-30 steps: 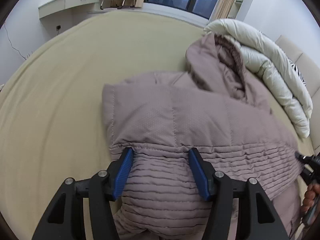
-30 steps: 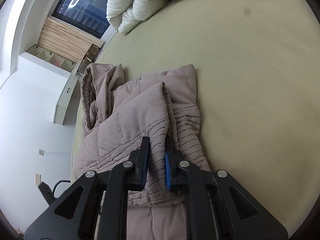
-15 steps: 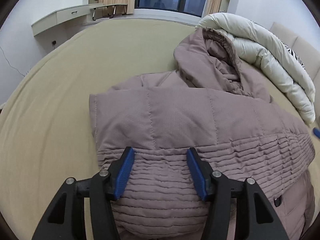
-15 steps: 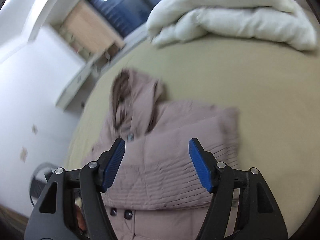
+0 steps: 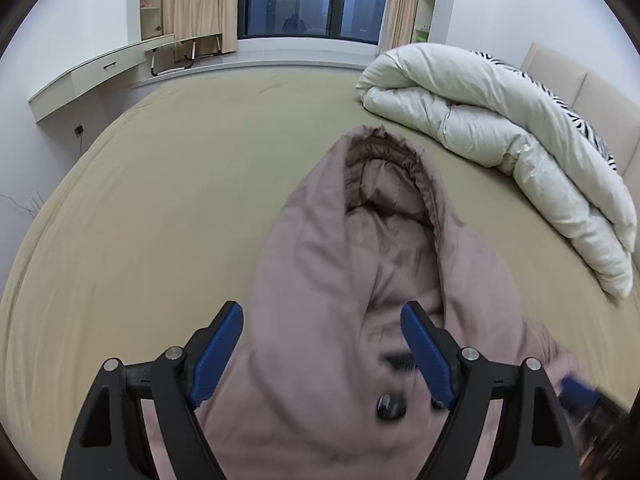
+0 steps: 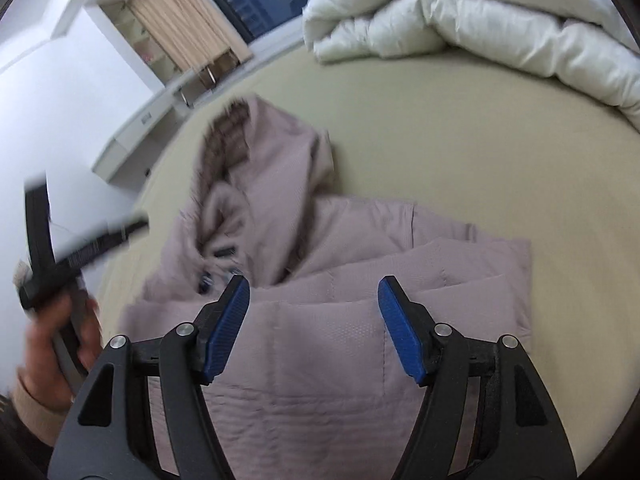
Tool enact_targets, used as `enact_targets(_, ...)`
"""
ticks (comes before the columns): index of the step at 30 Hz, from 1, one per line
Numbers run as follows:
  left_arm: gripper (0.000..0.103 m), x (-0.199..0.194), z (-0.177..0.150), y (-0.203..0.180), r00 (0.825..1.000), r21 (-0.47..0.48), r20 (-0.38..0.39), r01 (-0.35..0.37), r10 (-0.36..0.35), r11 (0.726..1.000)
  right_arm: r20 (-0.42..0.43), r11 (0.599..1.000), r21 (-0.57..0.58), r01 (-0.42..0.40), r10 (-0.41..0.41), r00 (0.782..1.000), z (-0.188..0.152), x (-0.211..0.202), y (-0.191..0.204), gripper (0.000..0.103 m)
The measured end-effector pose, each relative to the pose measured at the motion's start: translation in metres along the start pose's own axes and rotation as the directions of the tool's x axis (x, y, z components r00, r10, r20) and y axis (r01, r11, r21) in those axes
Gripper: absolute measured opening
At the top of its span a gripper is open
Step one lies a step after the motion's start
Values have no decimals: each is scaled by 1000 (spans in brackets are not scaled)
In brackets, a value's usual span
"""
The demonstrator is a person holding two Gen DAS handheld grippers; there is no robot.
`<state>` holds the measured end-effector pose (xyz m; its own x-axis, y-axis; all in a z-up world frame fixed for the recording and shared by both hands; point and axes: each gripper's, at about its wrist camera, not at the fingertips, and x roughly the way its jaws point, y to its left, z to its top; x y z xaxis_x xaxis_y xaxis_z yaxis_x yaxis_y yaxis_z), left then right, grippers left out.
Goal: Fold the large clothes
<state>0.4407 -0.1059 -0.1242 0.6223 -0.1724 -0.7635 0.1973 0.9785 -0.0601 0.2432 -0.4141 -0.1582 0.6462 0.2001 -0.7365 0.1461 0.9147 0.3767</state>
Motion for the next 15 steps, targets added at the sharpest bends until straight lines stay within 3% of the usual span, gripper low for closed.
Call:
enact_targets(2,90,29,16,-16,999,22,-19,-31,32,999,69,993,-111,39,-32,997,-20,23,2,68)
enact_targets(6,92,80,30,-23,988,51,-77,-132,135,990,138,987,-147,70,-49,989,-31,29,4,68)
enact_targets(8,81,95,30,-19,983,67,-87,-157,163,985,144,992,-125,36,-18,989,-31,31,-3,69)
enact_targets(9,67,97,29,-13,983,47,-93,-155,159,987,146,992,-121,28,-10,989,-28,34,-5,69)
enact_targets(12,55,97,28,4,988,-22,-100,-121,118,992,150,992,-121,26,-8,989,-25,29,-4,69)
enact_targets(15,34,90,25,0,990,2,-87,-112,112,994,143,991,-129,42,-23,990,-23,24,-1,69)
